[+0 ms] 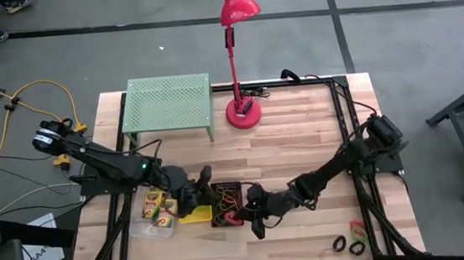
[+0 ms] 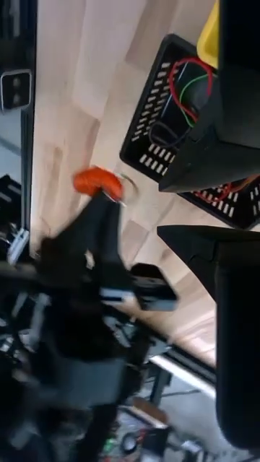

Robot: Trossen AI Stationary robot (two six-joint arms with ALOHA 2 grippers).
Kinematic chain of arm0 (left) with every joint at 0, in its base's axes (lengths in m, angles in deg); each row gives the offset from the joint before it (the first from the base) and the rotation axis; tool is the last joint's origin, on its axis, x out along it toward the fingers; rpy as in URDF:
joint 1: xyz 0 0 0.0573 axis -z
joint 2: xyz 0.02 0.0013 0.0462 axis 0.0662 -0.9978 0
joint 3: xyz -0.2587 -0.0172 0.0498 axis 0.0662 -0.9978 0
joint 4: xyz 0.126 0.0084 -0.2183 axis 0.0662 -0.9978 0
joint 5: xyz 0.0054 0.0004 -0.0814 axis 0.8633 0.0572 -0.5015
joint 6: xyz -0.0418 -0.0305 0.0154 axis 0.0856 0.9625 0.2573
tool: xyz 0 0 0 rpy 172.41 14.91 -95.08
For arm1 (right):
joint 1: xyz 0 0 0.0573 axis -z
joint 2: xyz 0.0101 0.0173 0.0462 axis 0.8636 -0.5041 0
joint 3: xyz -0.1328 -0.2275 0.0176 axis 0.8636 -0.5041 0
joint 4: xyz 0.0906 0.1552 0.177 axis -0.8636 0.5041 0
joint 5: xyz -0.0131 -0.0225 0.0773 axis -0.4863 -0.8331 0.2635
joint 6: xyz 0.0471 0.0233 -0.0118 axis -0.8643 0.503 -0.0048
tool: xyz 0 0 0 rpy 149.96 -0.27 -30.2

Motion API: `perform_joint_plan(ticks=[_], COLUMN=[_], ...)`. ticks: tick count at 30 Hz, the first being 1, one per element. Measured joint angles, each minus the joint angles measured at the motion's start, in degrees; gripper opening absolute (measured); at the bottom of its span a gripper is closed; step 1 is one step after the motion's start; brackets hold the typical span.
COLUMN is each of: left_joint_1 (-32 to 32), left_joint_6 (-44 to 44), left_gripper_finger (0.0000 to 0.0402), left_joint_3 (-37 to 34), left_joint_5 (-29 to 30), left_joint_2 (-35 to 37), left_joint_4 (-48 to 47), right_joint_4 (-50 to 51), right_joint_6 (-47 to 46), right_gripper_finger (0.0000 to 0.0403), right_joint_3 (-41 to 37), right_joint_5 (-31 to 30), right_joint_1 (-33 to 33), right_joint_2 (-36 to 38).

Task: Pick & Place Office Desk Supplies
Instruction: Put the orange spring keychain into the yellow bin

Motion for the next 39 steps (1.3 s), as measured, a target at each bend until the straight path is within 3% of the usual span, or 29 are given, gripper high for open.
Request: perform_joint_plan(ticks=[6, 39], left_joint_1=[2.7, 2.9], left_joint_6=[-1.8, -1.7], left_gripper_finger=[0.0079, 0.0079], left_joint_3=[0.0, 0.0], left_joint_5=[4.6, 4.7], left_joint_2=[0.0, 0.0], left_joint_4=[0.0, 1.0], right_joint_4=[-2.4, -9.0], right_joint_6=[0.4, 4.7], right_gripper_finger=[0.0007, 0.0005], right_joint_3=[0.0, 0.0], right_joint_5=[3.3, 12.7], right_joint_1=[2.3, 10.1], right_joint_2=[0.0, 0.0])
